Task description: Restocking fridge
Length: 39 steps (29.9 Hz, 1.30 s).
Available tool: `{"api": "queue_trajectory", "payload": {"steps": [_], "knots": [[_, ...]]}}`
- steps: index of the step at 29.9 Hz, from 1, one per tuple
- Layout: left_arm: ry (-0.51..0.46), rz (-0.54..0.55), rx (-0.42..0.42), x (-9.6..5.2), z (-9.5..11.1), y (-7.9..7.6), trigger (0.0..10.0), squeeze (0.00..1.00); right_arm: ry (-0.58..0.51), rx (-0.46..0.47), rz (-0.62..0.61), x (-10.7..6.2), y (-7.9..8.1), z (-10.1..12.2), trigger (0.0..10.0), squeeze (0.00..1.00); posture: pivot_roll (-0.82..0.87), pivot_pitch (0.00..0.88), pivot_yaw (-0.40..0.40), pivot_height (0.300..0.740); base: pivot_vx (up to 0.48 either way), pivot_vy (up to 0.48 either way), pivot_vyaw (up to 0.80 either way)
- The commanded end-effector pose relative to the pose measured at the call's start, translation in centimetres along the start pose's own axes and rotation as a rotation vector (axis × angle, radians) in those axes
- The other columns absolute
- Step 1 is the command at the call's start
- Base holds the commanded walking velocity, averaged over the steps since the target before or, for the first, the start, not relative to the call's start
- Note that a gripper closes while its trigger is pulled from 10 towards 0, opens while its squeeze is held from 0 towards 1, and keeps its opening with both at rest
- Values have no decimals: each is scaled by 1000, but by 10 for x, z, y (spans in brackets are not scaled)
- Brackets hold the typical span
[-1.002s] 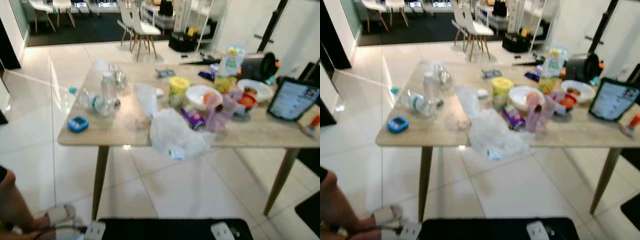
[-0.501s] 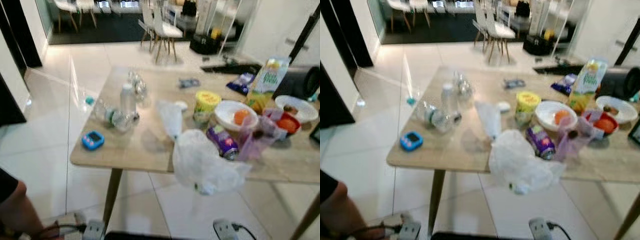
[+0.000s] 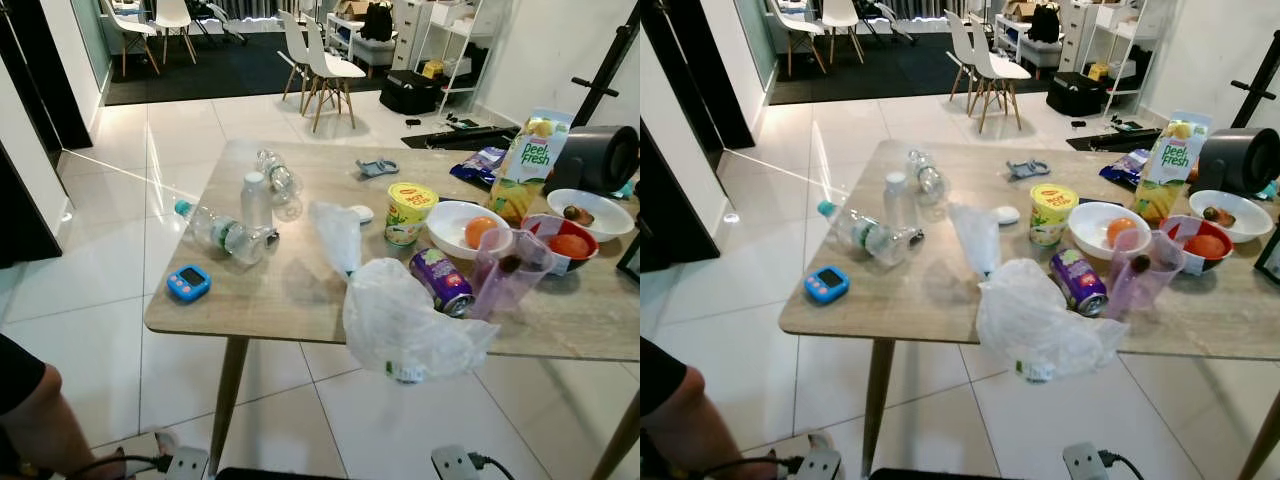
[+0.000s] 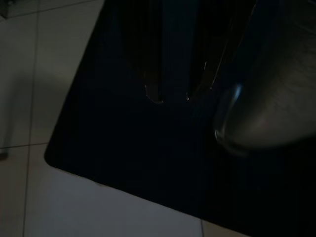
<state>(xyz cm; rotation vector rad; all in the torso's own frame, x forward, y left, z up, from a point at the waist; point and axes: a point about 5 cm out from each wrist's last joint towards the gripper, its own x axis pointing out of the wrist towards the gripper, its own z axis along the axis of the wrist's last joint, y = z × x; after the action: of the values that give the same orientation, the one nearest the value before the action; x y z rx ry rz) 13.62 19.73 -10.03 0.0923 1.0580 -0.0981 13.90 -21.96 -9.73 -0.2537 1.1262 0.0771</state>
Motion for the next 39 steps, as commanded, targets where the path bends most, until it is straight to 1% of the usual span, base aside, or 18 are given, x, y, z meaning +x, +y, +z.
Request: {"api": "queue_trajectory", "payload": {"steps": [1, 10, 13, 14, 15, 17, 18, 19, 20, 21, 22, 23, 26, 27, 31, 33, 36, 39], "knots": [[27, -7, 2, -1, -6, -2, 10000, 0, 1, 6, -13, 0, -4, 0, 10000, 0, 94, 0, -24, 740, 0, 0, 0], [26, -17, -8, -1, -8, -4, 10000, 0, 1, 12, -23, 0, -5, 0, 10000, 0, 94, 0, -24, 740, 0, 0, 0], [26, -17, -8, -1, -8, -4, 10000, 0, -8, 45, -45, -1, -11, 1, 10000, 0, 98, 0, -24, 740, 0, 0, 0], [24, -17, -11, -1, -8, -4, 10000, 0, -42, 92, -72, -2, -20, 6, 10000, 0, 99, 0, -24, 740, 0, 0, 0], [24, -17, -11, -1, -8, -4, 10000, 0, -42, 92, -72, -2, -20, 6, 10000, 0, 99, 0, -24, 740, 0, 0, 0], [19, -19, -15, -1, -8, -4, 10000, 0, -115, 188, -59, -3, -31, 17, 10000, 0, 96, 0, -24, 740, 0, 0, 0], [19, -19, -15, -1, -8, -4, 10000, 0, -115, 188, -59, -3, -31, 17, 10000, 0, 96, 0, -24, 740, 0, 0, 0], [18, -20, -16, -1, -8, -4, 10000, 0, -155, 240, -43, -5, -38, 24, 10000, 0, 96, 0, -24, 740, 0, 0, 0], [18, -21, -16, -1, -8, -4, 10000, 0, -190, 283, -33, -6, -46, 29, 10000, 788, 96, 0, -24, 740, 0, 0, 0], [18, -22, -16, -1, -8, -4, 10000, 0, -230, 326, -32, -9, -56, 34, 10000, 788, 96, 0, -24, 740, 0, 0, 0], [18, -22, -16, -1, -8, -4, 10000, 0, -230, 326, -32, -9, -56, 34, 10000, 788, 96, 0, -24, 740, 0, 0, 0], [21, -25, -14, -1, -8, -5, 10000, 0, -267, 356, -58, -12, -69, 38, 10000, 1000, 87, 0, -25, 740, 0, 0, 0], [26, -33, -9, -1, -9, -7, 10000, 0, -399, 487, -151, -26, -109, 52, 10000, 1000, 85, 0, -27, 740, 0, 0, 0], [26, -33, -9, -1, -9, -7, 10000, 0, -399, 487, -151, -26, -109, 52, 10000, 1000, 85, 0, -27, 740, 0, 0, 0], [26, -32, -8, -1, -9, -7, 10000, 0, -445, 501, -186, -34, -126, 57, 10000, 1000, 85, 0, -26, 740, 0, 0, 0], [26, -31, -8, -1, -9, -7, 10000, 0, -441, 484, -207, -36, -132, 56, 10000, 1000, 85, 0, -27, 740, 0, 0, 0], [26, -31, -7, -1, -9, -6, 10000, 0, -325, 439, -376, -45, -154, 38, 10000, 1000, 84, 0, -26, 740, 0, 0, 0], [26, -30, -7, -1, -9, -6, 10000, 0, -295, 486, -487, -52, -168, 28, 10000, 1000, 84, 0, -26, 740, 0, 0, 0]]}}
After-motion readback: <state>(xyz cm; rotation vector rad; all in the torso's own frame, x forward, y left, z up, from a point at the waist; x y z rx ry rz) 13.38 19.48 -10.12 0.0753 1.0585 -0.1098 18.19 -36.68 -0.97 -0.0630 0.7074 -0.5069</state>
